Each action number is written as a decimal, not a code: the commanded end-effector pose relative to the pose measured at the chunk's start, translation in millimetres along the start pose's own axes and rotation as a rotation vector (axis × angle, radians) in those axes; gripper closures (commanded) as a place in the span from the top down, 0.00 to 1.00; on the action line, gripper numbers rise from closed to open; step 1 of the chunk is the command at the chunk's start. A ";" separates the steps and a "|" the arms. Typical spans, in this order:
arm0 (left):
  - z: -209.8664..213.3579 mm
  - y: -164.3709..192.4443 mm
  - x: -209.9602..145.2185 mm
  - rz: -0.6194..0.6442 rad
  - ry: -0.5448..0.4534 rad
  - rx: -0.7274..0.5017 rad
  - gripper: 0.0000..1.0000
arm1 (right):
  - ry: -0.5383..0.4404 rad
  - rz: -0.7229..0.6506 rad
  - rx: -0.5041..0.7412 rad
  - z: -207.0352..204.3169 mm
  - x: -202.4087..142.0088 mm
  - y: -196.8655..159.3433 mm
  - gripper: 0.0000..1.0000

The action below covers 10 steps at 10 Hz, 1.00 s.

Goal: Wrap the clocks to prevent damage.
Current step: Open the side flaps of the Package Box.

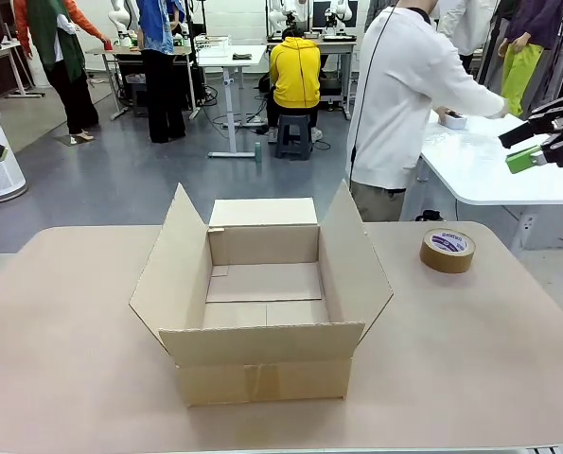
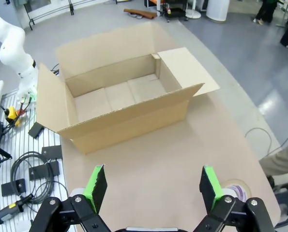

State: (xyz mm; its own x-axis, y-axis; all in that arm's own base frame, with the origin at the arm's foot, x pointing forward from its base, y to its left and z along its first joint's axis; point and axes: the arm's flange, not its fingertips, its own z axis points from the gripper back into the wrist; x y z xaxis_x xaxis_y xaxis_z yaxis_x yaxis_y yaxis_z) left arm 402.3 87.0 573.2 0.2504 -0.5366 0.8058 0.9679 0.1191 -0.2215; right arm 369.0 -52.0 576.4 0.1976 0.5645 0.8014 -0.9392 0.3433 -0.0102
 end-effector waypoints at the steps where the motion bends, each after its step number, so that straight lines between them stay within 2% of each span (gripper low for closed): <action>1: -0.9 2.4 -1.3 -0.002 0.011 0.003 1.00 | -0.001 0.000 0.000 0.2 -0.3 -0.2 1.00; 2: -0.4 3.4 -3.1 -0.017 0.022 0.009 0.48 | 0.004 0.037 0.032 -0.3 -1.4 0.8 0.65; 3: 1.9 3.3 -3.8 -0.014 0.012 -0.001 0.41 | 0.006 0.032 0.051 -0.5 -2.6 1.2 0.42; 4: 1.4 2.7 -2.5 -0.015 0.019 -0.008 0.00 | 0.008 0.033 0.052 -0.2 -3.0 1.7 0.07; 5: 5.7 2.7 -5.7 -0.013 0.027 -0.006 0.00 | 0.010 0.029 0.054 -0.2 -2.9 1.7 0.00; 6: 6.2 2.7 -6.0 -0.012 0.030 -0.008 0.00 | 0.015 0.029 0.060 -0.2 -2.3 2.3 0.00; 7: 6.1 2.2 -5.6 -0.014 0.033 -0.008 0.15 | 0.021 0.030 0.062 -0.5 -1.8 3.2 0.00; 8: 5.4 1.7 -5.7 -0.012 0.033 -0.009 0.07 | 0.026 0.027 0.064 -0.2 -2.1 3.4 0.04; 9: 5.3 2.3 -5.8 -0.013 0.037 -0.016 0.00 | 0.031 0.021 0.067 -0.5 -2.4 3.2 0.00; 10: 4.8 2.2 -5.3 -0.014 0.037 -0.021 0.00 | 0.034 0.016 0.070 -0.7 -2.1 3.1 0.00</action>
State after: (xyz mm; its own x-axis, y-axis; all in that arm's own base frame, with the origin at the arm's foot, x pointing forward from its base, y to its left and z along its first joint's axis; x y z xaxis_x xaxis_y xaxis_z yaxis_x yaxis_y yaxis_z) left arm 402.9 90.4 570.5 0.2613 -0.5440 0.7974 0.9648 0.1221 -0.2328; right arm 362.9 -50.1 573.3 0.1933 0.5794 0.7918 -0.9551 0.2957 0.0168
